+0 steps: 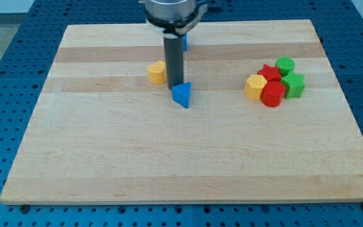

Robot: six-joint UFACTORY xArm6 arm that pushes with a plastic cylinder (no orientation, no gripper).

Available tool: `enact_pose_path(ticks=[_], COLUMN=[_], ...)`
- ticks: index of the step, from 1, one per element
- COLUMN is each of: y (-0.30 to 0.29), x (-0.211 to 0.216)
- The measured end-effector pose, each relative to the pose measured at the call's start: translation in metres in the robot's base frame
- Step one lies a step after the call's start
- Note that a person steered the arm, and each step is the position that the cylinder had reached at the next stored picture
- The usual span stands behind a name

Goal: Place the heart and the triangle vertically at the center of the board

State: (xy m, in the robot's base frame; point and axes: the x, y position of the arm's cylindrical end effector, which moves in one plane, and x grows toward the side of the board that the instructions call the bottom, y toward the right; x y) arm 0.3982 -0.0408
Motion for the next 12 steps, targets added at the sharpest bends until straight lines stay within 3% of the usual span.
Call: enact_pose_path(ticks=[2, 3, 5, 8, 10, 12], y=[-0.091, -0.094, -0.062, 0.000, 0.002, 0.039], x=[0.010, -0.007, -0.038, -0.038, -0.075, -0.093])
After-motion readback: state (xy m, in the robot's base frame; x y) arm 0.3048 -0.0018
